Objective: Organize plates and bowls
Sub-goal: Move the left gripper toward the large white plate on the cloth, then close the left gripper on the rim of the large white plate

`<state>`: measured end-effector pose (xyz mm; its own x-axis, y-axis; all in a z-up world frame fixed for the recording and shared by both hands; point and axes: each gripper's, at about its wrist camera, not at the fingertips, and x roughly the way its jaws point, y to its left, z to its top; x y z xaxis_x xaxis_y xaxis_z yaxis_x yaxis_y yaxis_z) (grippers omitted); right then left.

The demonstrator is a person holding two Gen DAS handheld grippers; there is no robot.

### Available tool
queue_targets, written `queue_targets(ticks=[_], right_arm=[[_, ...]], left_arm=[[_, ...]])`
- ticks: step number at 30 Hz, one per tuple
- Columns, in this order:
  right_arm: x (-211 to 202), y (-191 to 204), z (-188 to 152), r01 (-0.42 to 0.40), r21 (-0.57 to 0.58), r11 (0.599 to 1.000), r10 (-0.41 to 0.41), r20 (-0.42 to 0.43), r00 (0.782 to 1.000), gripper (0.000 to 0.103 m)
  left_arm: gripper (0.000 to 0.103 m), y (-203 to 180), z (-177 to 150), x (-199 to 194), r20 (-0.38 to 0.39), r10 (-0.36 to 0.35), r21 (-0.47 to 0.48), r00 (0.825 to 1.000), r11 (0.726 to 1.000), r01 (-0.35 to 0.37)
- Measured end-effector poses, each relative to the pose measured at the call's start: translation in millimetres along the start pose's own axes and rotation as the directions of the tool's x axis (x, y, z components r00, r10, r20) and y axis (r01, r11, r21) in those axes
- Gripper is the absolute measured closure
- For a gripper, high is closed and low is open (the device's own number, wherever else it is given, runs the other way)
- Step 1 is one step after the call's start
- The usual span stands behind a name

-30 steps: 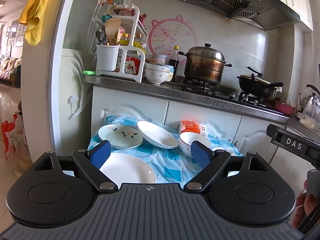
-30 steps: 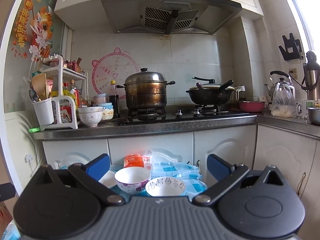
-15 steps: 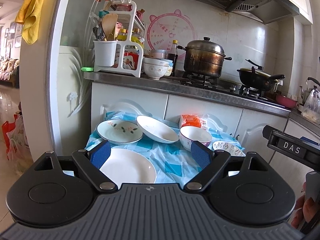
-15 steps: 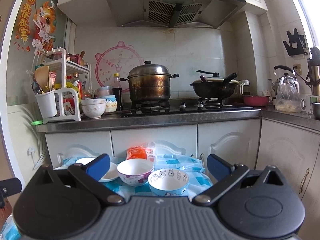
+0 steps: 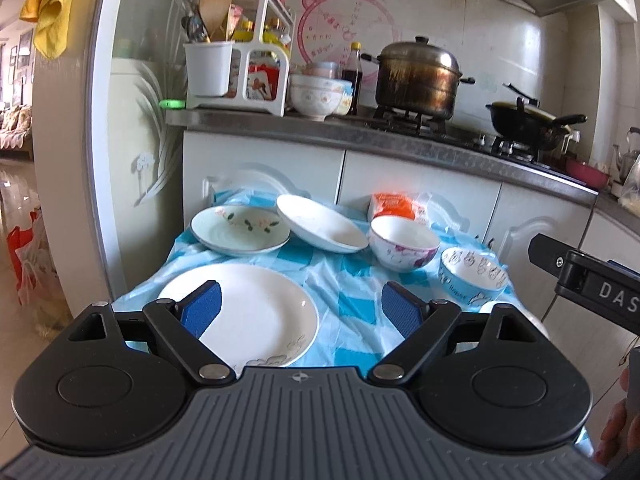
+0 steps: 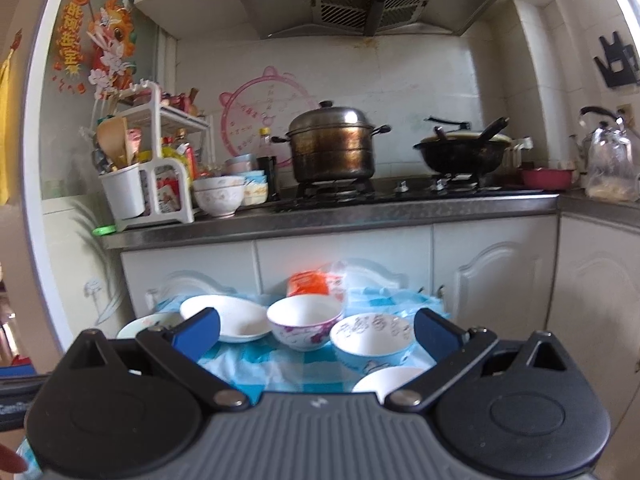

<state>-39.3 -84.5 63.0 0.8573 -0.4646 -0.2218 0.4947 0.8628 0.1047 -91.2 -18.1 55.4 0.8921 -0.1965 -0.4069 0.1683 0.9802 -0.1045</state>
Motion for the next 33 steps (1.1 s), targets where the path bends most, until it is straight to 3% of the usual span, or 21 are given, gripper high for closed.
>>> queue_targets(ticks=[7, 17, 26, 29, 33], right_arm=[[18, 9, -18, -0.124, -0.006, 0.992, 0.123, -0.071, 0.990, 0.001], [47, 26, -46, -0.289, 0.034, 0.957, 0.291, -0.153, 0.944, 0.001], [93, 49, -64, -0.382, 0.132, 0.915, 0.404, -0.267, 0.875, 0.010], [111, 54, -72, -0.411, 0.205, 0.888, 0.456, -0.295, 0.840, 0.014], [139, 51, -82, -0.409, 0.343, 0.845, 0.515, -0.321, 0.795, 0.020]], left_arm=[[0.000, 23, -8, 23, -0.045, 0.026, -0.044, 0.999, 0.999, -0.028], [0.000, 92, -17, 62, -0.057, 0.118, -0.228, 0.991, 0.965, -0.128], [0.000, 123, -30, 93, -0.092, 0.149, -0.274, 0.985, 0.947, -0.169], [0.001, 126, -33, 103, -0.100, 0.152, -0.267, 0.983, 0.948, -0.173], [0.012, 131, -36, 114, -0.122, 0.144, -0.265, 0.982, 0.949, -0.172]])
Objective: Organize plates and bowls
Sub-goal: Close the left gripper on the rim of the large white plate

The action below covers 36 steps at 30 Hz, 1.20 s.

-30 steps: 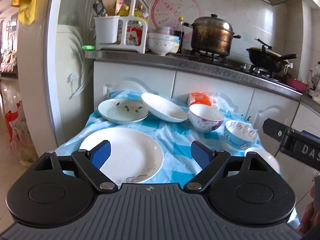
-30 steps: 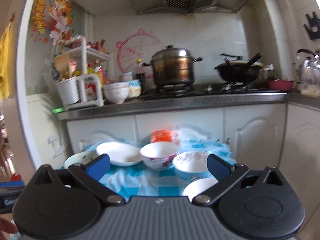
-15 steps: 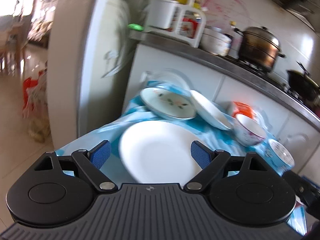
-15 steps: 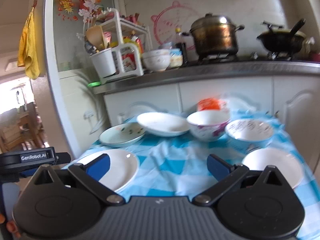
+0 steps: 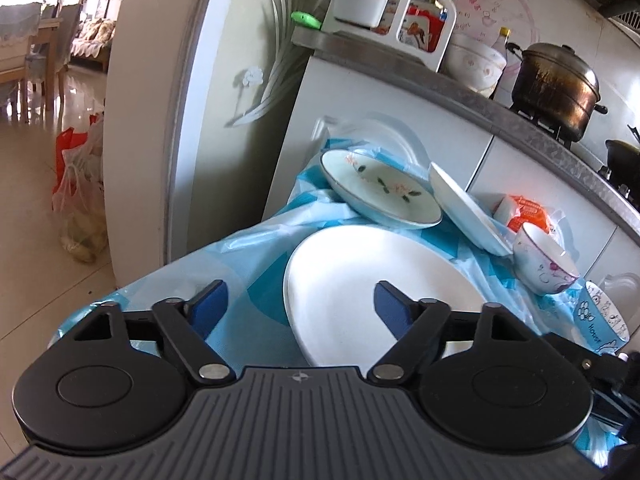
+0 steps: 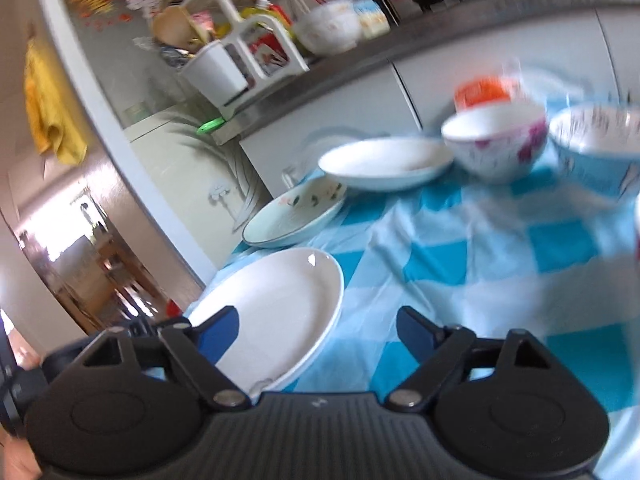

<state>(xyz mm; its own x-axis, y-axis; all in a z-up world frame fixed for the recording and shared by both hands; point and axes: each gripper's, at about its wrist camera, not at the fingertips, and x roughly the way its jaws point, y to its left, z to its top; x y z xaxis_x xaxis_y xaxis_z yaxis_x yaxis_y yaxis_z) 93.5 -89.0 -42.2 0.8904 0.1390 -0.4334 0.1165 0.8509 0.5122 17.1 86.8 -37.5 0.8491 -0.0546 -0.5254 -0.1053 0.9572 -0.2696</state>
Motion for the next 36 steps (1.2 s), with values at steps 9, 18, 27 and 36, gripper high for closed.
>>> queue_targets(ticks=[9, 18, 27, 36], right_arm=[[33, -5, 0, -0.058, 0.069, 0.996, 0.061, -0.049, 0.997, 0.022], [47, -2, 0, -0.092, 0.069, 0.993, 0.096, -0.061, 0.993, 0.018], [53, 19, -5, -0.086, -0.038, 0.996, 0.083, -0.075, 0.994, 0.017], [39, 26, -5, -0.025, -0.137, 0.990, 0.023, -0.015, 1.000, 0.017]], left_arm=[[0.037, 3, 0, 21, -0.019, -0.021, 0.013, 1.000, 1.000, 0.021], [0.054, 1, -3, 30, -0.039, -0.058, 0.022, 0.998, 0.998, 0.059], [0.064, -3, -6, 30, -0.035, -0.062, 0.044, 0.997, 0.997, 0.063], [0.066, -12, -8, 20, -0.016, -0.097, 0.085, 0.995, 0.992, 0.098]])
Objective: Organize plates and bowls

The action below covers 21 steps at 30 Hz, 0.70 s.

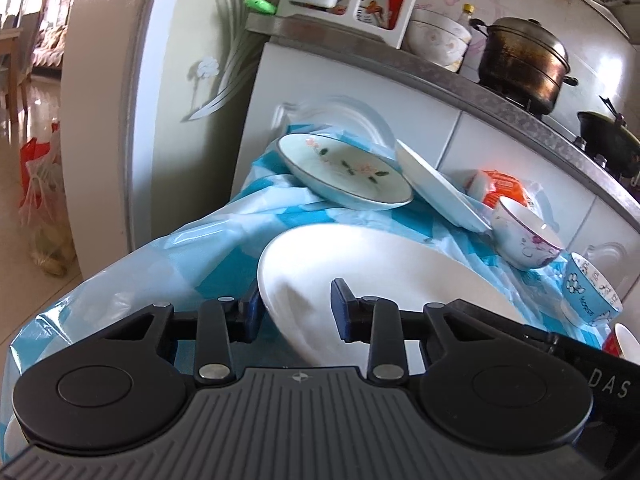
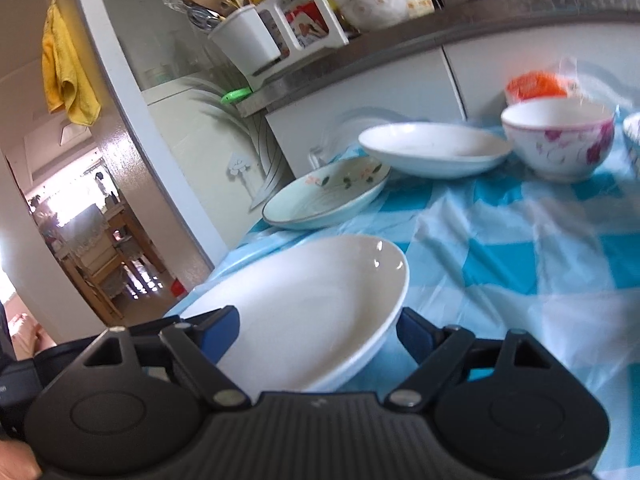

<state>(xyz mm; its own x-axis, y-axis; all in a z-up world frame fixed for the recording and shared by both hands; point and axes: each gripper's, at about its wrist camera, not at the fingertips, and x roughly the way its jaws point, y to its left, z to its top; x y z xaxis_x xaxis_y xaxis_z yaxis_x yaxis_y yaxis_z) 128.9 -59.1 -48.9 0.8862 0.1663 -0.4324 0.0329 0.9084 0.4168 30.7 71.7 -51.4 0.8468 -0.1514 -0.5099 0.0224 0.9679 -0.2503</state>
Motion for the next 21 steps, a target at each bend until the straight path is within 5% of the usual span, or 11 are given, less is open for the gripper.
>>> queue_targets(ticks=[21], right_arm=[[-89, -22, 1, 0.123, -0.068, 0.990, -0.115, 0.109, 0.987, 0.017]], left_arm=[[0.066, -62, -8, -34, 0.004, -0.164, 0.107, 0.986, 0.981, 0.163]])
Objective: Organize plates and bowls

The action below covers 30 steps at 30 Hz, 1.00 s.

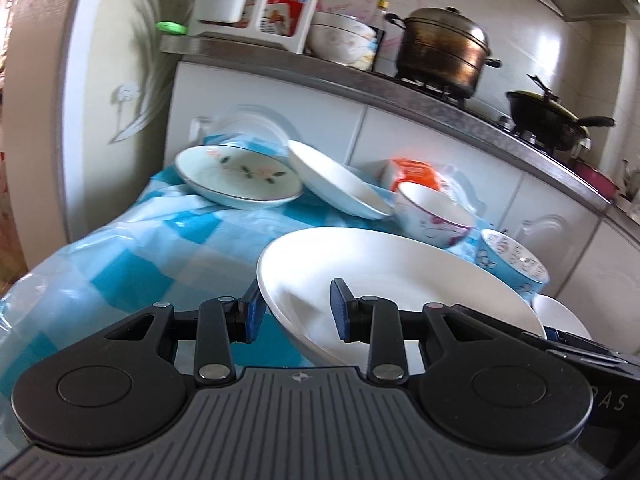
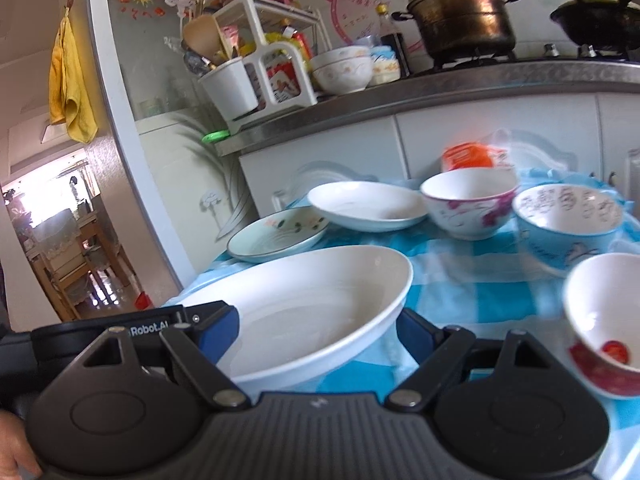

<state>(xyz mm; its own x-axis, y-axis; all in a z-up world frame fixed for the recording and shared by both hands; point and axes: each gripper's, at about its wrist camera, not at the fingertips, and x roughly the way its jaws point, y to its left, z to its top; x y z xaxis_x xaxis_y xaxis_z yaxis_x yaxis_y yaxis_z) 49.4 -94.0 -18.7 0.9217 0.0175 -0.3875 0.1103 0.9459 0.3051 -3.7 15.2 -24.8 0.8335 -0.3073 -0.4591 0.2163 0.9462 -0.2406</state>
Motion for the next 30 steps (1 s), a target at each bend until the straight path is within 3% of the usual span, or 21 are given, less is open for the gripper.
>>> queue_targets(ticks=[15, 30], right_arm=[[-48, -38, -14, 0.089, 0.042, 0.995, -0.089, 0.014, 0.996, 0.017], [-65, -48, -35, 0.100, 0.050, 0.994, -0.100, -0.014, 0.995, 0.017]], left_arm=[[0.066, -47, -18, -7, -0.037, -0.087, 0.113, 0.995, 0.989, 0.091], [0.066, -60, -38, -8, -0.084, -0.073, 0.184, 0.994, 0.979, 0.087]])
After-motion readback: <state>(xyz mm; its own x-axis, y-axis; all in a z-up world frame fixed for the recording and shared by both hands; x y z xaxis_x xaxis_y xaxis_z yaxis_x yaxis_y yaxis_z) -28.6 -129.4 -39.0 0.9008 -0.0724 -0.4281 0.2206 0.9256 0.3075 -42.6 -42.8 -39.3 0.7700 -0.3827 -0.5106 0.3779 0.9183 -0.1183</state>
